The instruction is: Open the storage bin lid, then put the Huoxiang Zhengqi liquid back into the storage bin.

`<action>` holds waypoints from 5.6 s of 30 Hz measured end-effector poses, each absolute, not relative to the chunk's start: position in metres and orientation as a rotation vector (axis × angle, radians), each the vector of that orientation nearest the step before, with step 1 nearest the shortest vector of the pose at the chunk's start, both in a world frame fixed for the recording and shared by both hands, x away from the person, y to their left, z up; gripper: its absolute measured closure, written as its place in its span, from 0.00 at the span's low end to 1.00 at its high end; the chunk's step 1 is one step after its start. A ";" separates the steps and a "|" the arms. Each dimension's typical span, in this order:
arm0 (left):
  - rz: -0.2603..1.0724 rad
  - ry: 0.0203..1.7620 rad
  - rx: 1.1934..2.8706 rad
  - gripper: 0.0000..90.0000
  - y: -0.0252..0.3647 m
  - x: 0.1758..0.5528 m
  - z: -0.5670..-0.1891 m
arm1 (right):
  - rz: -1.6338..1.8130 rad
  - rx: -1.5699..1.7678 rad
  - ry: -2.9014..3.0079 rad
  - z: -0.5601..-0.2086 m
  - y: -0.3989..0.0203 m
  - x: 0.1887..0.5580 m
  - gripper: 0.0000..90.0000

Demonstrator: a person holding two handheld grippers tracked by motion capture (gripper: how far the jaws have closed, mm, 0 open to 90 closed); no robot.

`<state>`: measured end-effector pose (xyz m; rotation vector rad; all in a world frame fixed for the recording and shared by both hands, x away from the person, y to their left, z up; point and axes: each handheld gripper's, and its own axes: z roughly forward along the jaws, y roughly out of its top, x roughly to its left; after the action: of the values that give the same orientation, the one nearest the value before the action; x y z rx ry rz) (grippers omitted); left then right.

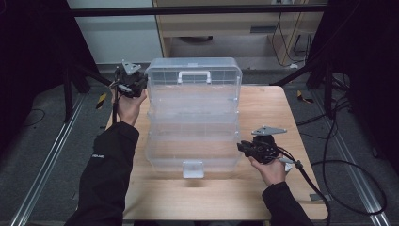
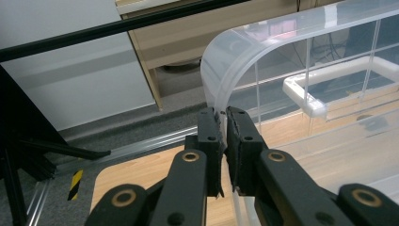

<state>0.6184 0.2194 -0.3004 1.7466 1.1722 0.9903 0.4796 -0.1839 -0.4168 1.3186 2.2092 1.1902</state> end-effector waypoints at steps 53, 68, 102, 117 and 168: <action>0.798 1.091 1.834 0.77 0.262 0.498 -0.348 | 1.197 1.307 2.198 -0.418 -0.184 0.479 0.84; 0.667 1.150 1.947 0.72 0.254 0.477 -0.400 | 1.198 1.305 2.194 -0.418 -0.184 0.479 0.84; 0.643 1.189 2.015 0.75 0.232 0.459 -0.418 | 1.201 1.315 2.193 -0.418 -0.187 0.474 0.85; 0.635 1.165 2.027 0.76 0.234 0.461 -0.417 | 1.189 1.329 2.183 -0.418 -0.185 0.468 0.85; 0.705 1.367 1.971 0.42 0.311 0.466 -0.445 | 0.911 1.346 2.223 -0.345 -0.262 0.477 0.37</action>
<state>0.4660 0.3109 -0.4446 1.9714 1.3670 0.7051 0.4772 -0.2620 -0.3451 1.3463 2.2229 0.9106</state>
